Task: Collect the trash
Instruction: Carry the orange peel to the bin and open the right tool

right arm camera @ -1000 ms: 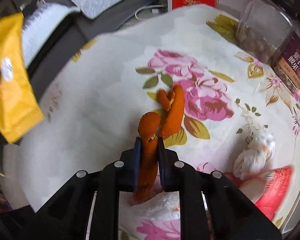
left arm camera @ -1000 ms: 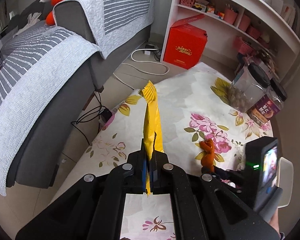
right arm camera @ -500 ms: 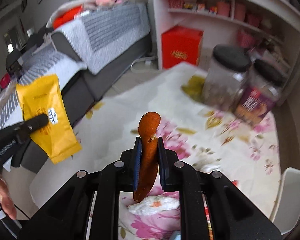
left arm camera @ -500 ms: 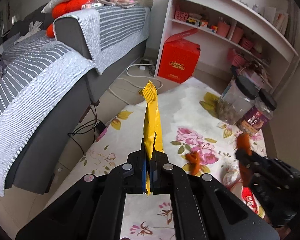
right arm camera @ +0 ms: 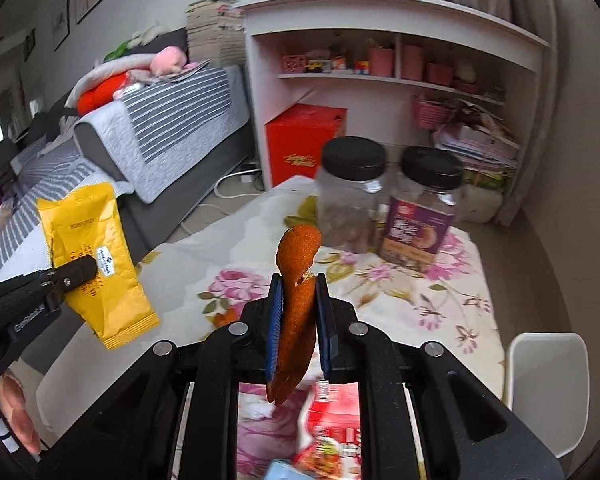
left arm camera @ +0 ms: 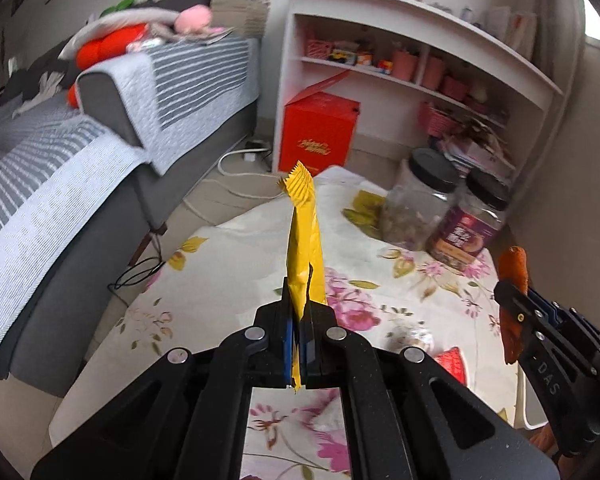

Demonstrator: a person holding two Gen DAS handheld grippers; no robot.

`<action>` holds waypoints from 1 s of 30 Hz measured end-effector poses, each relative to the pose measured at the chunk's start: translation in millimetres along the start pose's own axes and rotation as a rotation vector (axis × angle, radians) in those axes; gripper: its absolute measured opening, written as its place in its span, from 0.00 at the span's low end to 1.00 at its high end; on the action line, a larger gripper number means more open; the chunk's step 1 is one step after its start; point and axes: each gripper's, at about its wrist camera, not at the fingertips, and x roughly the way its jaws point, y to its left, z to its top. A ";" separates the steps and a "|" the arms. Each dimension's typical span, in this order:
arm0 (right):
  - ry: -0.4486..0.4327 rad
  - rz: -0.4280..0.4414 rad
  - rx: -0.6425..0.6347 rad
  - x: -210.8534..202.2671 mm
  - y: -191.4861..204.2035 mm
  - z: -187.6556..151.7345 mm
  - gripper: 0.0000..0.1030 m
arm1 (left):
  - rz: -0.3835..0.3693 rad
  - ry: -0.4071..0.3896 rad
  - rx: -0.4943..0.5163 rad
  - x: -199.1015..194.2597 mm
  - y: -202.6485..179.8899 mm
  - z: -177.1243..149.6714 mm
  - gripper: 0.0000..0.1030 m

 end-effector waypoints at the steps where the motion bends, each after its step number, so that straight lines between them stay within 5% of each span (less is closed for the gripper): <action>1: -0.007 -0.007 0.007 -1.8 -6.1 -1.8 0.14 | -0.003 -0.008 0.006 -1.9 -7.4 -0.9 0.01; 30: -0.069 -0.190 0.226 -70.4 -176.8 -24.3 0.15 | -0.166 0.003 0.169 -11.5 -180.8 -32.2 0.01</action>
